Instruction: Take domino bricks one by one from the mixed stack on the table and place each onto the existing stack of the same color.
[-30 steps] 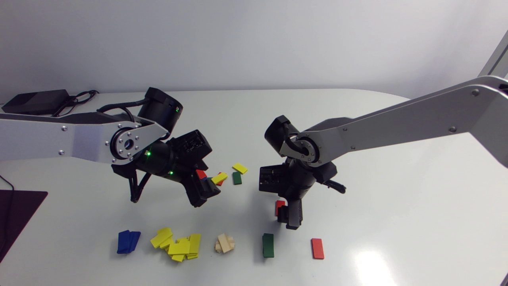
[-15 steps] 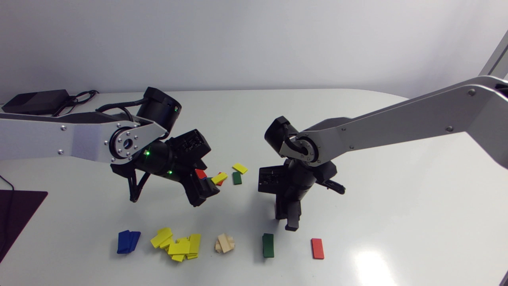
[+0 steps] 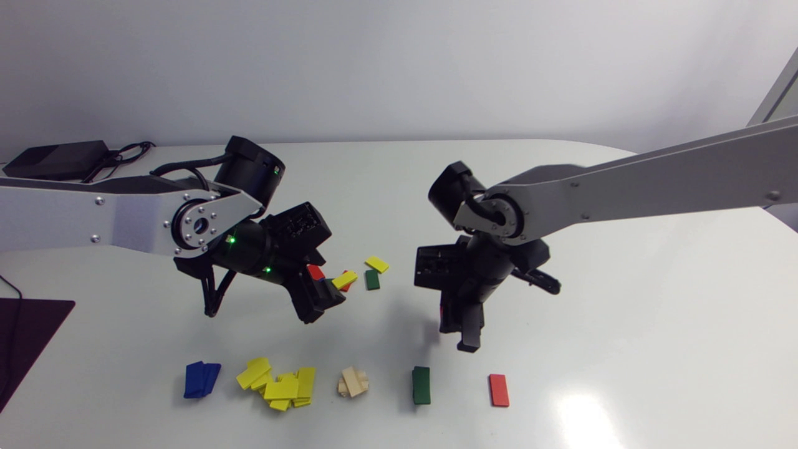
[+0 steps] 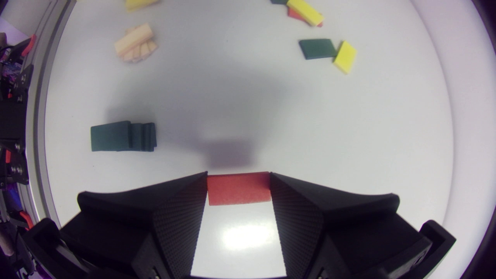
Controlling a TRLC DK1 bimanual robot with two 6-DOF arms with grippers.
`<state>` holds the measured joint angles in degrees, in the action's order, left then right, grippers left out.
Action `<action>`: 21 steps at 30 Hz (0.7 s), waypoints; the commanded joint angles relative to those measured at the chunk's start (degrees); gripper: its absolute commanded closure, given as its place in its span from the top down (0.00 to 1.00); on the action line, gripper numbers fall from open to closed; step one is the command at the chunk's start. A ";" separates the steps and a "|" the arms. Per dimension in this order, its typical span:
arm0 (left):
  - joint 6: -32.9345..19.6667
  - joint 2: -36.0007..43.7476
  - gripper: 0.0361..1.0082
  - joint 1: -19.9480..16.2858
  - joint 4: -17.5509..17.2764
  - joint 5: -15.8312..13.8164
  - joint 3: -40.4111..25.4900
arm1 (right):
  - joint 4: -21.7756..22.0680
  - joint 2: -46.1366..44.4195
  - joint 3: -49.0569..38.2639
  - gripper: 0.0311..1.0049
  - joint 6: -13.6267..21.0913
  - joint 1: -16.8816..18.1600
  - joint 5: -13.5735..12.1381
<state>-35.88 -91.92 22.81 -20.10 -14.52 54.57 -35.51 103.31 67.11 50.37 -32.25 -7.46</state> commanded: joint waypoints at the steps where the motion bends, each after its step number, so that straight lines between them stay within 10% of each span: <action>1: 0.99 0.78 0.94 -0.22 0.32 0.20 -1.30 | -1.76 -4.96 -2.78 0.04 -0.01 0.87 -0.18; 21: 1.78 0.43 0.94 1.54 0.94 0.20 -1.92 | 1.93 -20.69 -23.78 0.04 -7.04 -2.03 1.84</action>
<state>-35.20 -91.92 23.86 -19.42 -14.52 54.13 -34.15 83.37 45.28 44.84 -33.58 -5.96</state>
